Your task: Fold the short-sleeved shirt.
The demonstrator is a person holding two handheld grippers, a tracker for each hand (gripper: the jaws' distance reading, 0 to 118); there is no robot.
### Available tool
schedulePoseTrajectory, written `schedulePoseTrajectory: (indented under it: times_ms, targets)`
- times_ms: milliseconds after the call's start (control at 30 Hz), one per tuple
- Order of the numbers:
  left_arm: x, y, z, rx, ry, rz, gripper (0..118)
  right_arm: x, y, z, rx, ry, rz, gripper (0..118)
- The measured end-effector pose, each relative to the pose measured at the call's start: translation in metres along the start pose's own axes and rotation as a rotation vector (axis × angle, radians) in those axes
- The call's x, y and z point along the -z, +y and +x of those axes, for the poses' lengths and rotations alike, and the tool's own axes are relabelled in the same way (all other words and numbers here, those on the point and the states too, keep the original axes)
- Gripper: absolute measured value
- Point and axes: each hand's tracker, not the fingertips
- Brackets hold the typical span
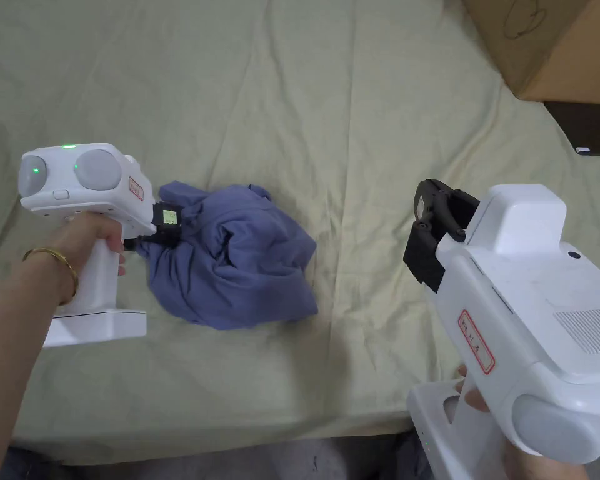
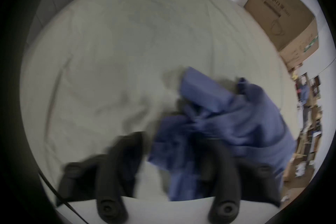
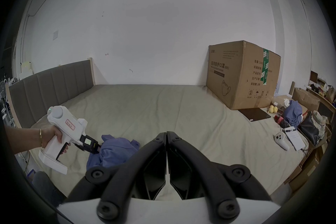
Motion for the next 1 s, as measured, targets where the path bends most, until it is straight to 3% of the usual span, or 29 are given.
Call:
schedulePoseTrajectory:
  times_ms: [33, 67, 100, 233, 433, 533, 667, 700, 733, 767, 800, 833, 900, 1000]
  targets:
    - [-0.001, -0.002, 0.004, -0.009, -0.029, 0.009, 19, 0.001, -0.001, 0.001, 0.006, -0.001, -0.006, 0]
    - [-0.001, -0.004, 0.01, 0.027, 0.077, 0.029, 15, 0.002, -0.002, 0.002, 0.009, -0.001, -0.01, 0]
    - [-0.002, -0.006, 0.01, 0.059, 0.081, 0.029, 13, 0.002, -0.002, 0.002, 0.01, -0.001, -0.012, 0]
    - [-0.028, -0.009, -0.001, -0.046, 0.017, 0.109, 11, 0.001, -0.002, 0.004, 0.017, 0.001, -0.009, 0]
    - [-0.081, -0.037, 0.005, -0.008, -0.04, 0.3, 10, 0.006, 0.011, 0.006, -0.011, 0.016, -0.026, 0]
    - [-0.095, -0.054, 0.003, 0.0, -0.033, 0.338, 10, 0.021, 0.022, 0.012, 0.012, 0.067, -0.086, 0]
    - [-0.089, -0.074, -0.004, 0.016, 0.012, 0.335, 10, 0.061, 0.04, 0.01, -0.071, 0.103, -0.175, 0]
    - [-0.086, -0.078, -0.007, 0.011, 0.012, 0.329, 10, 0.074, 0.045, 0.008, -0.09, 0.104, -0.203, 4]
    - [-0.084, -0.082, -0.01, -0.004, 0.012, 0.323, 10, 0.087, 0.051, 0.005, -0.083, 0.095, -0.234, 19]
    - [-0.082, -0.086, -0.013, -0.03, 0.01, 0.318, 10, 0.103, 0.057, 0.003, -0.069, 0.096, -0.291, 42]
    - [-0.081, -0.088, -0.016, -0.043, 0.006, 0.316, 10, 0.118, 0.061, 0.001, -0.043, 0.126, -0.333, 76]
    - [-0.079, -0.09, -0.018, -0.051, 0.003, 0.313, 10, 0.135, 0.064, -0.002, -0.02, 0.151, -0.389, 92]
    - [-0.079, -0.093, -0.021, -0.058, 0.0, 0.318, 10, 0.165, 0.066, -0.015, 0.028, 0.176, -0.466, 96]
    - [-0.077, -0.094, -0.024, -0.071, -0.01, 0.327, 10, 0.211, 0.065, -0.039, 0.021, 0.177, -0.556, 96]
